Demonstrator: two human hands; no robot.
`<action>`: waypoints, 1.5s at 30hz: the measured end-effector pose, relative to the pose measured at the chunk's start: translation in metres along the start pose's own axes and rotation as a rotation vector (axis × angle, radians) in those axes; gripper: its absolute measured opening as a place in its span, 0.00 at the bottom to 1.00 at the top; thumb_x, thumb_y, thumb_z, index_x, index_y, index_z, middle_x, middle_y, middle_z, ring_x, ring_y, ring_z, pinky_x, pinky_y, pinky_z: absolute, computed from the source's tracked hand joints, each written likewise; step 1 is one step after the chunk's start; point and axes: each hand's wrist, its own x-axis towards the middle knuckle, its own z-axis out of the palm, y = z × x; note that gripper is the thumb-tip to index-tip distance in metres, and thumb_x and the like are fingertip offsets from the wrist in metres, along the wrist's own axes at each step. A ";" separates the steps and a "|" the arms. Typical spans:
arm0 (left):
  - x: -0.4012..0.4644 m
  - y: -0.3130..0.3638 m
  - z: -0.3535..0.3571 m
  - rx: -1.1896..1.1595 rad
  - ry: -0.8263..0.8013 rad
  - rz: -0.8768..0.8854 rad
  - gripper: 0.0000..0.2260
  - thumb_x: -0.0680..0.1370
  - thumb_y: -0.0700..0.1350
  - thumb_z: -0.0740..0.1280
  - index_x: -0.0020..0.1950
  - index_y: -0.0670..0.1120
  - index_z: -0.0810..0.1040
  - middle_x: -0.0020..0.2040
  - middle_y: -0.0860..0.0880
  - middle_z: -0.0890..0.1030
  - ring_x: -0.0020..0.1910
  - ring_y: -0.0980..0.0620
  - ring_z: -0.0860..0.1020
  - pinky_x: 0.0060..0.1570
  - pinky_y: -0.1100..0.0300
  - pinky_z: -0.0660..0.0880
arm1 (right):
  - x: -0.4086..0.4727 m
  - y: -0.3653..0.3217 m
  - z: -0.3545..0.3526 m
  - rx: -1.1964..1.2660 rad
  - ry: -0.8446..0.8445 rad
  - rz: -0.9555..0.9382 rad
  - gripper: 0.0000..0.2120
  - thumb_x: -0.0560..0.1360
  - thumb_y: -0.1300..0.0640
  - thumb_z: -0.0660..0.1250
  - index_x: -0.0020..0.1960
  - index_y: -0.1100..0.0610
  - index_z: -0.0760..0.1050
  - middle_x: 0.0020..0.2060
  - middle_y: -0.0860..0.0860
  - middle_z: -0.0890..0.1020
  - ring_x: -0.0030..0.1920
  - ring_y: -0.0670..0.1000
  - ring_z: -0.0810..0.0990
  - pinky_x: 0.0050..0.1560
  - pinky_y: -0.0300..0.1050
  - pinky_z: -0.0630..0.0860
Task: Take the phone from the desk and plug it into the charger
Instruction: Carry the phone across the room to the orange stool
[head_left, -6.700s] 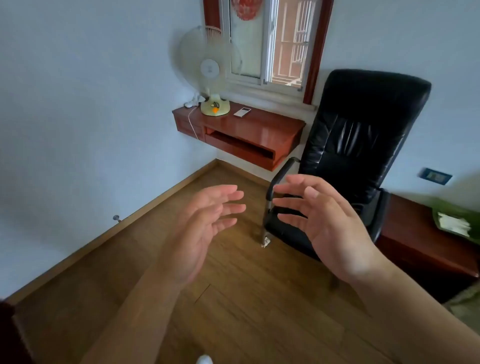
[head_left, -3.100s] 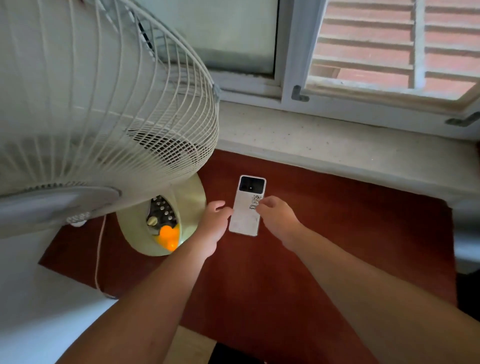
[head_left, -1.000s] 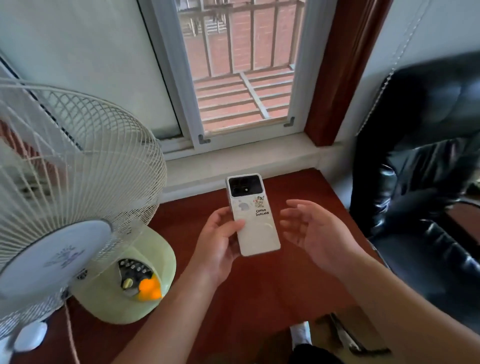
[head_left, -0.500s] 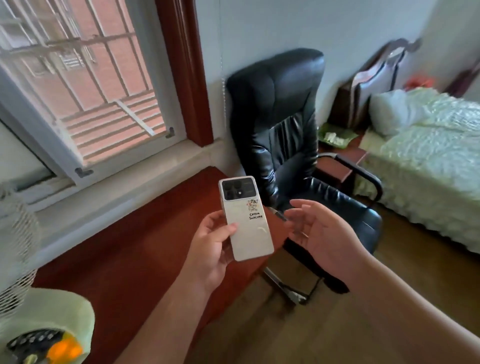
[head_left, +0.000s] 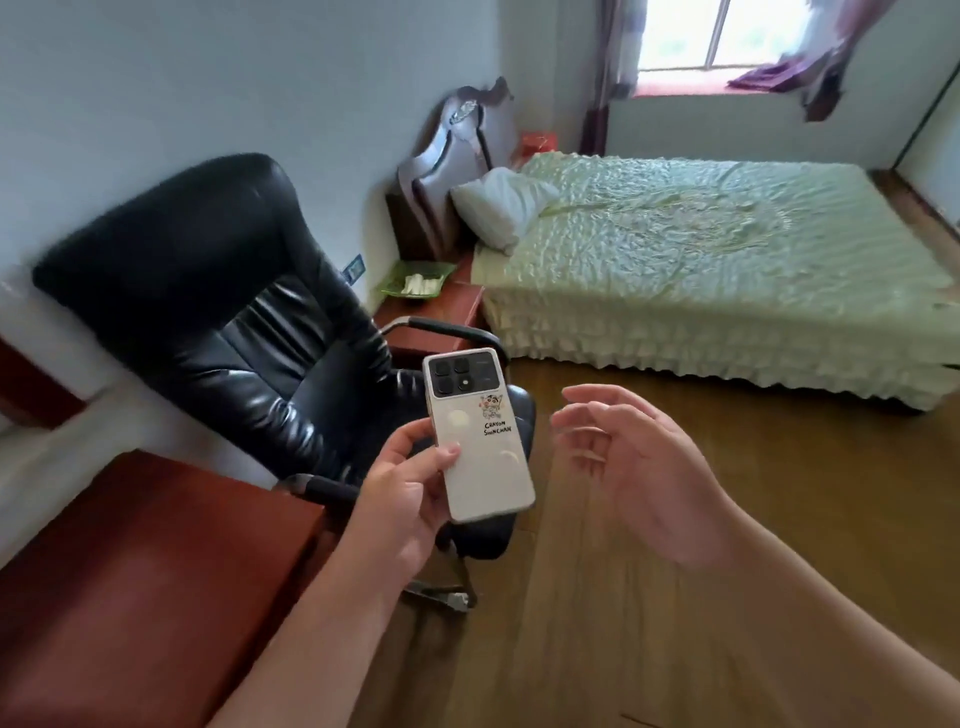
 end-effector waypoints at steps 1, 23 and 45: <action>0.007 -0.008 0.023 0.003 -0.020 -0.007 0.12 0.69 0.37 0.72 0.51 0.48 0.82 0.53 0.41 0.86 0.49 0.41 0.85 0.37 0.51 0.82 | -0.003 -0.012 -0.022 0.016 0.016 -0.017 0.15 0.69 0.54 0.70 0.55 0.57 0.82 0.46 0.57 0.85 0.44 0.53 0.82 0.44 0.47 0.76; 0.169 -0.127 0.362 0.233 -0.521 -0.293 0.18 0.65 0.37 0.73 0.54 0.46 0.78 0.48 0.42 0.87 0.44 0.42 0.85 0.40 0.45 0.82 | 0.017 -0.140 -0.314 0.155 0.542 -0.250 0.13 0.70 0.57 0.68 0.53 0.59 0.81 0.42 0.58 0.84 0.39 0.54 0.82 0.40 0.47 0.77; 0.436 -0.171 0.691 0.235 -0.878 -0.545 0.20 0.64 0.33 0.71 0.55 0.44 0.77 0.50 0.41 0.86 0.48 0.41 0.84 0.41 0.47 0.83 | 0.181 -0.297 -0.529 0.141 0.922 -0.472 0.17 0.68 0.53 0.70 0.55 0.58 0.79 0.44 0.56 0.84 0.43 0.54 0.82 0.43 0.48 0.79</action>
